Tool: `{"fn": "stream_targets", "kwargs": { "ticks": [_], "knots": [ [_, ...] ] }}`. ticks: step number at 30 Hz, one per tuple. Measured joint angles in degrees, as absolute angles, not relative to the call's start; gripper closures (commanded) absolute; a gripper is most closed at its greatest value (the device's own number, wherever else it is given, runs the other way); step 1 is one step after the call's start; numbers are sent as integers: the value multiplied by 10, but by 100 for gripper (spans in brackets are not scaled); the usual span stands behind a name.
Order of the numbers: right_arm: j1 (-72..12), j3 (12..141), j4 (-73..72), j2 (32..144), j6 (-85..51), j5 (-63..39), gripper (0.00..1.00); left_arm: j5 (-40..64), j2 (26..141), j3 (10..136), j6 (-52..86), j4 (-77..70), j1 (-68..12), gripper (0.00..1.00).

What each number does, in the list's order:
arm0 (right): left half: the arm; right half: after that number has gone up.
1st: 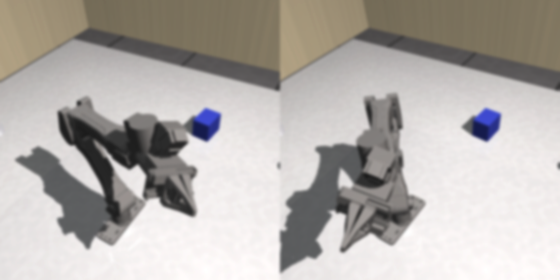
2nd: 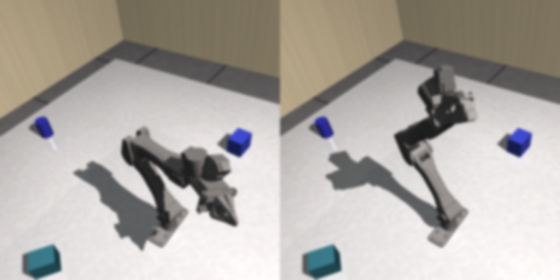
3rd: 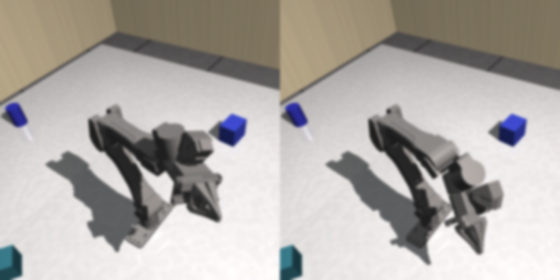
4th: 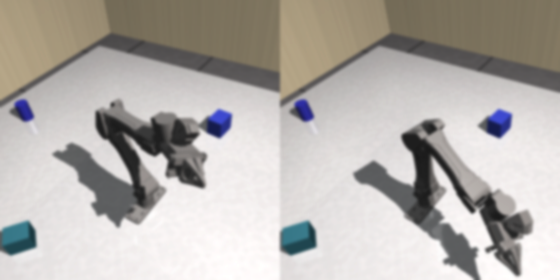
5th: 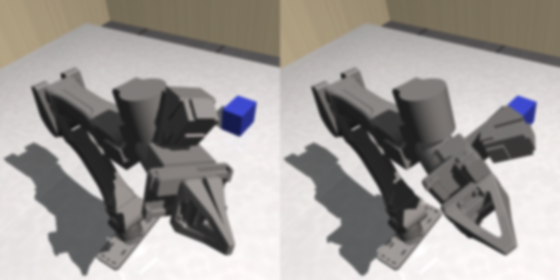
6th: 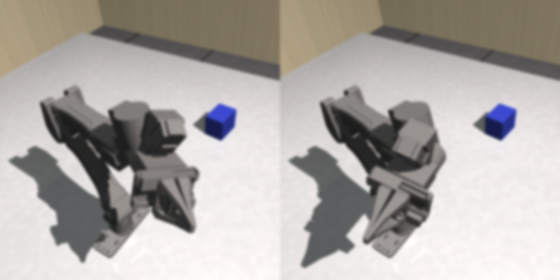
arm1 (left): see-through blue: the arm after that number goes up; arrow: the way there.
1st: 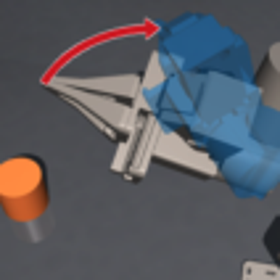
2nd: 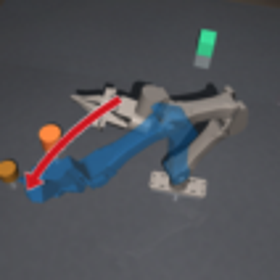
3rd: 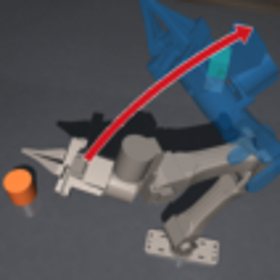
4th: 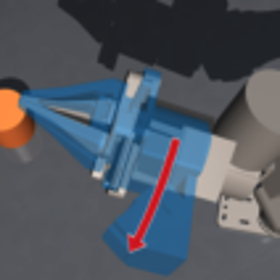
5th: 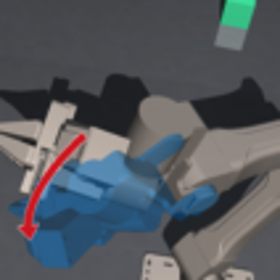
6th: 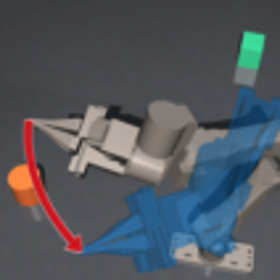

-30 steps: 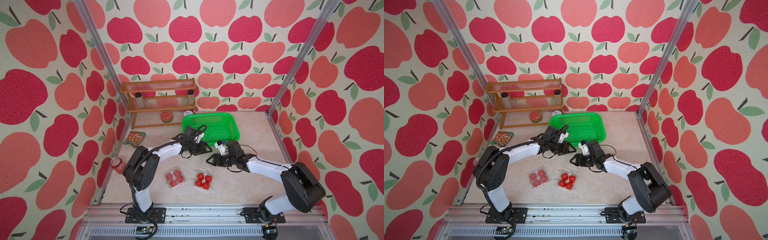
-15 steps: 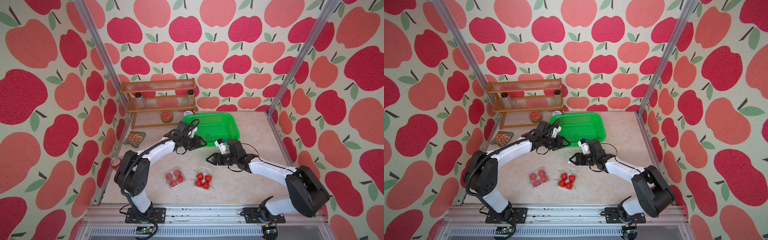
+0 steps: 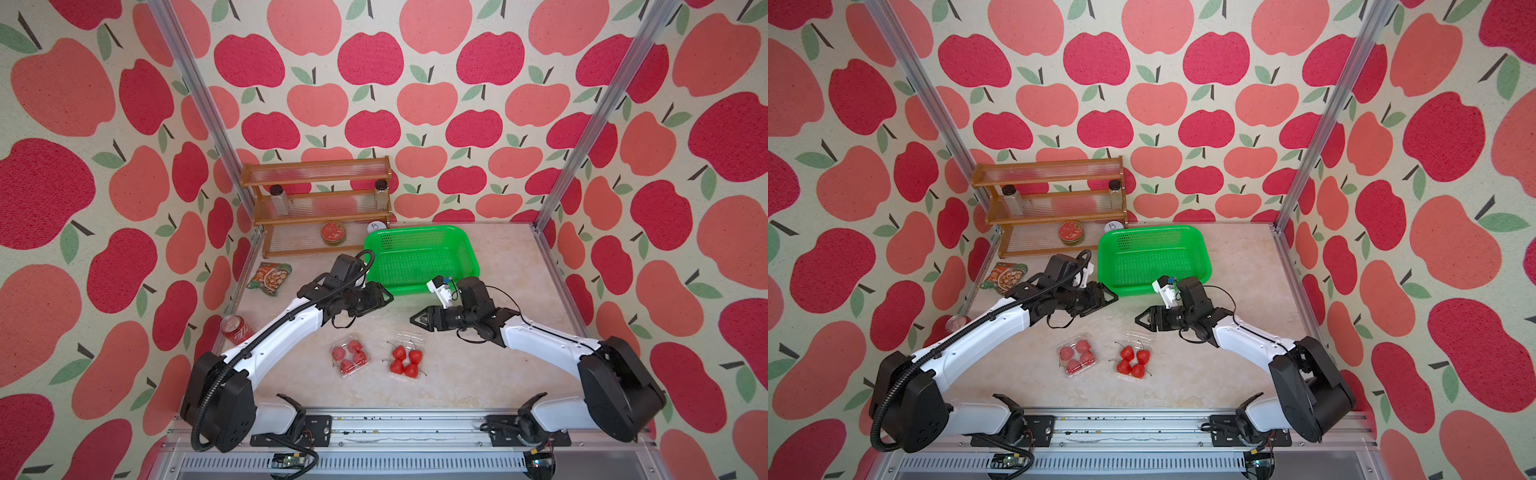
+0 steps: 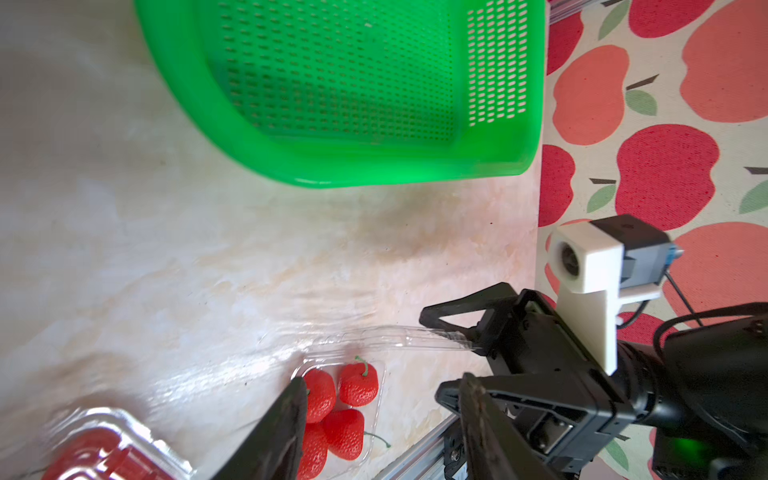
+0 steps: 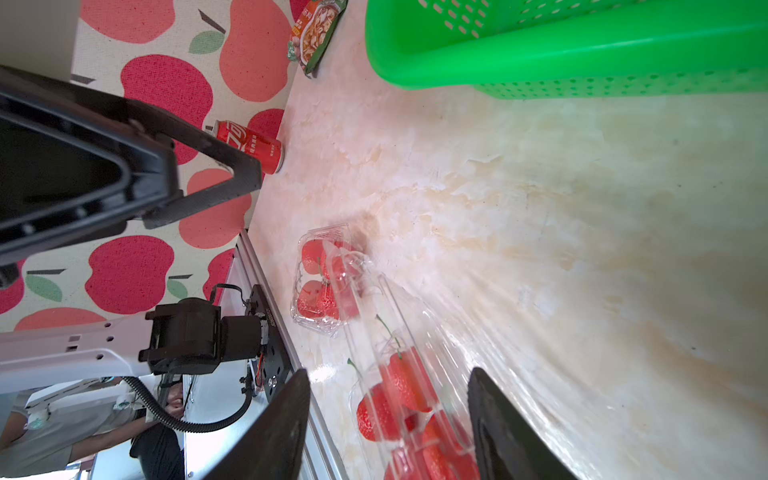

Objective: Pack strawberries into containers
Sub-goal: Close the packing box at the center of the board.

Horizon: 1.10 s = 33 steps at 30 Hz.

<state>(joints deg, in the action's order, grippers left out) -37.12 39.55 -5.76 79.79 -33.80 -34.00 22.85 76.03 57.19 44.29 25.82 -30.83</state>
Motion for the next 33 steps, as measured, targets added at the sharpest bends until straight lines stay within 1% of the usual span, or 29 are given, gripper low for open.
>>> {"fn": "stream_targets", "kwargs": {
  "ticks": [8, 16, 27, 33],
  "knots": [
    [-379, 396, -57, 794, -332, -379, 37, 197, 694, 519, 476, 288, -324, 42],
    [-412, 413, -27, 793, -322, -405, 36, 182, 677, 508, 496, 306, -341, 42],
    [-460, 415, -3, 792, -315, -411, 36, 163, 612, 457, 533, 321, -348, 41],
    [-480, 415, -3, 807, -315, -411, 36, 163, 606, 450, 546, 326, -353, 41]
  ]
}}
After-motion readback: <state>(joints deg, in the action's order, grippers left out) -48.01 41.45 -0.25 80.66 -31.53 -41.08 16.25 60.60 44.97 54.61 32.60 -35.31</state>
